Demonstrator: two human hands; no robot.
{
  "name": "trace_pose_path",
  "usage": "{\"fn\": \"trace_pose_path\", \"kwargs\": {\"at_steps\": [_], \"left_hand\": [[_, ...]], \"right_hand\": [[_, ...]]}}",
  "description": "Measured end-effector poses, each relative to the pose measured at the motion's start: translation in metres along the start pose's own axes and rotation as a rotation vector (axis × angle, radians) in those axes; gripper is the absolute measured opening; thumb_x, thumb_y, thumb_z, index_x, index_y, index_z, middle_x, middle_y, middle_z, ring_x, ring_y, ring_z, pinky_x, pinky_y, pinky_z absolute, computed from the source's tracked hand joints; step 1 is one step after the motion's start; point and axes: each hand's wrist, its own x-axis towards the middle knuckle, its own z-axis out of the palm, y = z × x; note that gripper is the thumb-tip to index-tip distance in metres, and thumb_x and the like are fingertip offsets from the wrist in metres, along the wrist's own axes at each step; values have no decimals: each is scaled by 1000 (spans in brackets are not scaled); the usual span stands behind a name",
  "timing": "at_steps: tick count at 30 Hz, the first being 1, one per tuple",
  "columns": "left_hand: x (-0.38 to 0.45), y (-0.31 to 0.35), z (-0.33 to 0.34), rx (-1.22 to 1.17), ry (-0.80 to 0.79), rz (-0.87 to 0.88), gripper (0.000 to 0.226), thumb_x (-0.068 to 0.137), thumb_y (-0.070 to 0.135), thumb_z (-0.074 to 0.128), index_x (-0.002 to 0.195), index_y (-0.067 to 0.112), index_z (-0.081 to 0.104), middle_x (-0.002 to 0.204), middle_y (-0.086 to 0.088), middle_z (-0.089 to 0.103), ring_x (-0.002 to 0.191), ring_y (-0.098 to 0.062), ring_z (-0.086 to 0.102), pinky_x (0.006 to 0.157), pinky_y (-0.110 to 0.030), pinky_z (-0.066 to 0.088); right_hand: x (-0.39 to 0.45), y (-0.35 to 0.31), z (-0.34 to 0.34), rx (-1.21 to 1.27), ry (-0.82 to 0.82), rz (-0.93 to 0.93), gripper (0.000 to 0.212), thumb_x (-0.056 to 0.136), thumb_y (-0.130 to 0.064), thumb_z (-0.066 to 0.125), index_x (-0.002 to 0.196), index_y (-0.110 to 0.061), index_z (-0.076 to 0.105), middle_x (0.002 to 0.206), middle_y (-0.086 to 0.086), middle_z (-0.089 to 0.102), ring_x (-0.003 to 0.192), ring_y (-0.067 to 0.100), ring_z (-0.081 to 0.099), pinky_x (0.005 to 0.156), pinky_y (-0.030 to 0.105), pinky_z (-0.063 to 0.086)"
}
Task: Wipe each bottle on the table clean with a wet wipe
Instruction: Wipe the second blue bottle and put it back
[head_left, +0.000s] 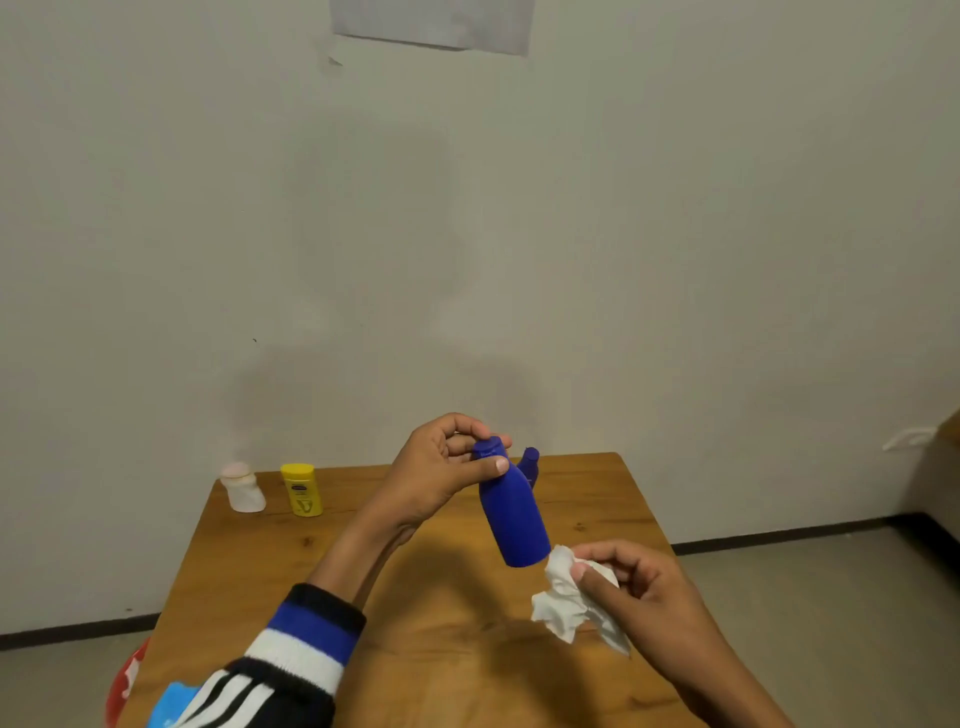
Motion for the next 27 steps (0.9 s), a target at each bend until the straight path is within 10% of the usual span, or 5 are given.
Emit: {"fn": "trace_pose_path", "kwargs": {"at_steps": [11, 27], "left_hand": [[89, -43, 92, 531, -43, 21, 36, 75, 17, 83, 103, 29, 64, 103, 7, 71, 94, -13, 68, 69, -23, 59], [268, -166, 193, 1034, 22, -122, 30, 74, -2, 73, 97, 15, 65, 95, -1, 66, 84, -18, 63, 69, -25, 51]], "right_hand": [[5, 62, -74, 28, 55, 132, 8, 85, -12, 75, 83, -18, 81, 79, 4, 79, 79, 20, 75, 72, 27, 57], [77, 142, -237, -90, -35, 156, 12, 82, -23, 78, 78, -34, 82, 78, -10, 78, 76, 4, 73, 68, 16, 55]]}}
